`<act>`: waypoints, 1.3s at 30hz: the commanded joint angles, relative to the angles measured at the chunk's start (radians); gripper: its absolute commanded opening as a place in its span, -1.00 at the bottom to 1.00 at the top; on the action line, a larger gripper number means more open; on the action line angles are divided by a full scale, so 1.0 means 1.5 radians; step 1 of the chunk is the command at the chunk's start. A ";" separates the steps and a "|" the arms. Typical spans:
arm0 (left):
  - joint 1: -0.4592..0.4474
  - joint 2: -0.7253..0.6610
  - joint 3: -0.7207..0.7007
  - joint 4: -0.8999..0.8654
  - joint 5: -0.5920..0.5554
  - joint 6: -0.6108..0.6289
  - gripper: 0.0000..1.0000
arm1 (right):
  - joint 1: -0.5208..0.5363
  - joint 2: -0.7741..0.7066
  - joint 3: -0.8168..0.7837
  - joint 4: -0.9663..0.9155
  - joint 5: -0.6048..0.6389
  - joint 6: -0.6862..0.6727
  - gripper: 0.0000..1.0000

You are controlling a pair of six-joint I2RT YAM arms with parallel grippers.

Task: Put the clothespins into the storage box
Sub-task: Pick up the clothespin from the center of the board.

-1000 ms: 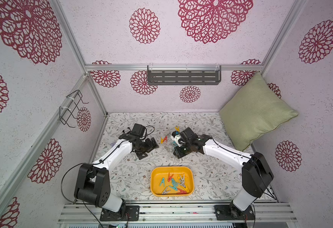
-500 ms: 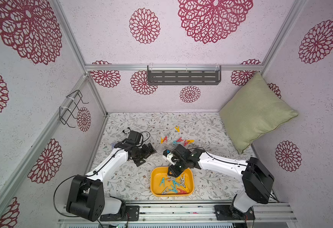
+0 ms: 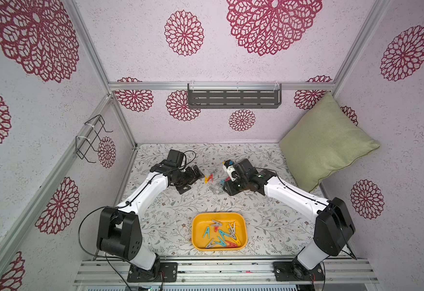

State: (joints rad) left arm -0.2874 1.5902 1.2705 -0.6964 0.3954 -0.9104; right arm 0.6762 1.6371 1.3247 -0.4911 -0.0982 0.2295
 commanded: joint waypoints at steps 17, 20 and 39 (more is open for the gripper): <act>0.000 0.139 0.149 -0.021 0.058 0.041 0.97 | -0.194 0.263 0.171 -0.079 0.019 -0.066 0.09; 0.005 0.146 0.149 -0.021 0.063 0.043 0.97 | -0.196 0.284 0.183 -0.083 -0.003 -0.081 0.09; 0.014 0.154 0.152 -0.029 0.071 0.053 0.96 | -0.199 0.307 0.147 -0.074 -0.034 -0.077 -0.19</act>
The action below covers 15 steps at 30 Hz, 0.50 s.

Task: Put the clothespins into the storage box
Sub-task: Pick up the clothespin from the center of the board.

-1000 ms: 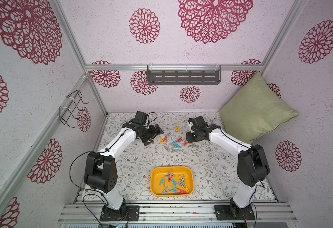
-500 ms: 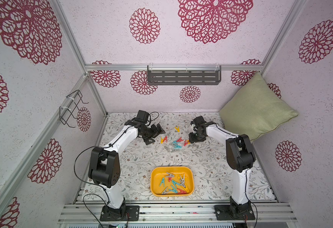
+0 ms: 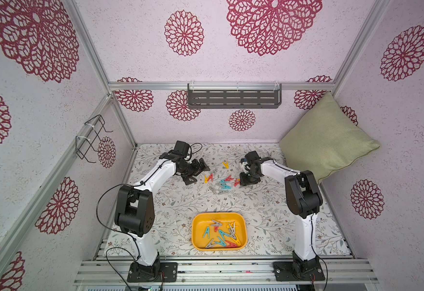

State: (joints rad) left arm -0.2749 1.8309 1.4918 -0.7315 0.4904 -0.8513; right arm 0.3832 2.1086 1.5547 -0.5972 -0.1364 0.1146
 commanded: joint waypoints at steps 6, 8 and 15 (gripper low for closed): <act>0.005 -0.023 -0.014 0.001 0.003 0.012 0.96 | -0.003 -0.018 -0.028 0.002 -0.003 0.008 -0.49; 0.006 -0.033 -0.023 0.002 0.000 0.011 0.96 | -0.003 -0.027 -0.035 0.005 0.000 0.013 -0.62; 0.006 -0.078 -0.064 0.011 -0.010 0.004 0.96 | 0.002 -0.091 -0.049 0.006 -0.018 0.032 -0.86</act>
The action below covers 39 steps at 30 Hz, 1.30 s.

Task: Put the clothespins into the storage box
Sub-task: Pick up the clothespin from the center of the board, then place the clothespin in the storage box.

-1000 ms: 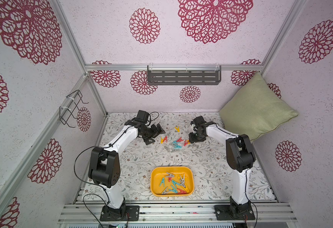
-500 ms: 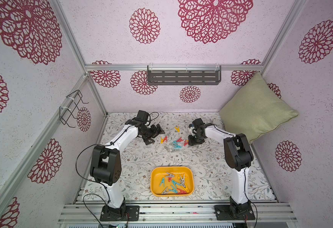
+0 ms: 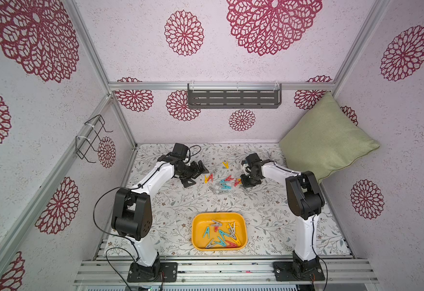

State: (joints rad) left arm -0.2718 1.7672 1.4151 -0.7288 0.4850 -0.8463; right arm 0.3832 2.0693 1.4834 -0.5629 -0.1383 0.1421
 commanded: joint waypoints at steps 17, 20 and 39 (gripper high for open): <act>0.004 -0.249 -0.192 0.029 -0.094 -0.046 1.00 | 0.254 -0.309 -0.130 -0.024 -0.048 0.075 -0.90; 0.011 -0.288 -0.208 0.032 -0.118 -0.051 0.97 | 0.314 -0.346 -0.181 -0.001 -0.046 0.087 -0.89; 0.075 -0.297 -0.164 -0.003 -0.061 -0.078 0.95 | 0.416 -0.406 -0.326 0.097 0.065 0.156 -0.10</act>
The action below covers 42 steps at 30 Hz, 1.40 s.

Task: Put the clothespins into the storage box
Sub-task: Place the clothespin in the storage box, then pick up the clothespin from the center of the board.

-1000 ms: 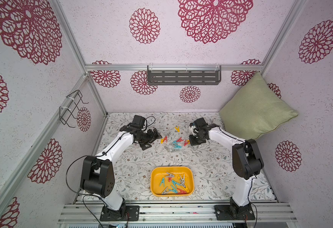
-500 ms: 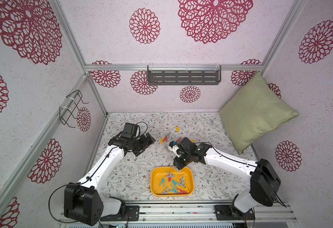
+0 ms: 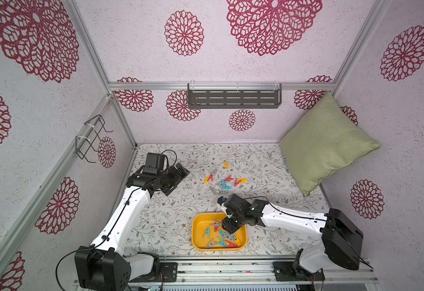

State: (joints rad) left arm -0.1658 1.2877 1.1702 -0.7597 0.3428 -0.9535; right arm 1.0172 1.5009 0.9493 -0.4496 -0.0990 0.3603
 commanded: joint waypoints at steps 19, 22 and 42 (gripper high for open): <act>0.012 0.399 0.297 -0.134 0.017 0.162 0.23 | -0.262 0.134 0.281 -0.018 -0.042 0.038 0.24; 0.007 0.457 0.354 -0.171 -0.007 0.190 0.14 | -0.278 0.184 0.330 -0.022 -0.065 0.045 0.32; -0.092 0.745 0.680 -0.305 -0.094 0.251 0.23 | -0.347 0.333 0.457 -0.039 -0.145 0.057 0.61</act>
State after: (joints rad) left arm -0.2882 2.3596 2.1437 -1.1755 0.2382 -0.5934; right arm 0.5144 1.9961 1.6077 -0.4973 -0.2863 0.4324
